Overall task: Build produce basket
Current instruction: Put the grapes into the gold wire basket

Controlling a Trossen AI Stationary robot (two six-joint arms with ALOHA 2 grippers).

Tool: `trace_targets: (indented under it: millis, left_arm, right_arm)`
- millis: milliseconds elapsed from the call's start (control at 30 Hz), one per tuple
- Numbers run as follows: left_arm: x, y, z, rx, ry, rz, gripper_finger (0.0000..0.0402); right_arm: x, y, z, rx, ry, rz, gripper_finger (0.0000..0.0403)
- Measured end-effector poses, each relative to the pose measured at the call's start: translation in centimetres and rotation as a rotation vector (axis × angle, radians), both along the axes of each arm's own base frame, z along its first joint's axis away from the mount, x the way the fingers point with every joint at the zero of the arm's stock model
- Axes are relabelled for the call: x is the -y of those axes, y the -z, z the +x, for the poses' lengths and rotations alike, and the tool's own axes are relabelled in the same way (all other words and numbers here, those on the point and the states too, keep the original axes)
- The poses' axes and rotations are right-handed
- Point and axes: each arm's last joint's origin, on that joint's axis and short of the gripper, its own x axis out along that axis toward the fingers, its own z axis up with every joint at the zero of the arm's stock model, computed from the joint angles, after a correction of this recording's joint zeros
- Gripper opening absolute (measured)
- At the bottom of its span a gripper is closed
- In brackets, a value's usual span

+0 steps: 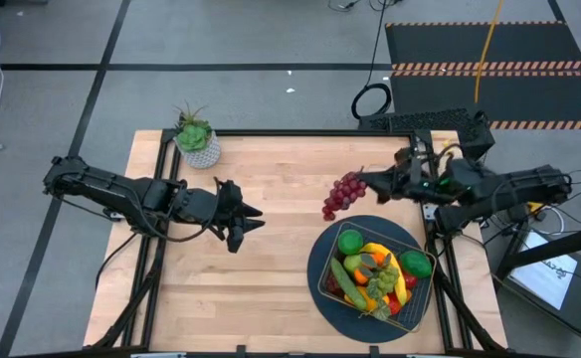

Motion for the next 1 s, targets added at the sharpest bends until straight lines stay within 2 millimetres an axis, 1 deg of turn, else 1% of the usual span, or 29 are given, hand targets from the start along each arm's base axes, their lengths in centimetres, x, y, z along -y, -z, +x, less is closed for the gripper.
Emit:
trace_targets:
  millis: [133,233,300,433,733,867,1000]
  left_arm:
    - [0.0,0.0,0.0,0.003,-0.021,-0.026,0.0147]
    - [0.0,0.0,0.0,0.004,-0.035,-0.053,0.0147]
    - [0.0,0.0,0.0,0.004,-0.039,-0.061,0.0147]
    - [0.0,0.0,0.0,0.005,-0.045,-0.072,0.0147]
    - [0.0,0.0,0.0,0.005,-0.046,-0.068,0.0147]
    - [-0.1,0.0,0.0,0.005,-0.049,-0.067,0.0147]
    - [-0.1,0.0,0.0,0.008,-0.052,-0.070,0.0147]
  right_arm:
    - [0.0,2.6,0.4,0.147,0.000,0.086,0.0000]
    - [0.1,4.7,0.5,0.177,0.030,0.150,0.0000]
    - [0.1,5.5,0.5,0.188,0.030,0.166,0.0000]
    - [0.1,5.7,0.4,0.192,0.025,0.148,0.0000]
    - [-0.2,5.7,0.4,0.174,-0.046,-0.017,0.0000]
    - [-0.4,5.4,0.5,0.137,-0.067,-0.142,0.0000]
    - [-0.5,4.9,0.7,0.042,-0.096,-0.304,0.0000]
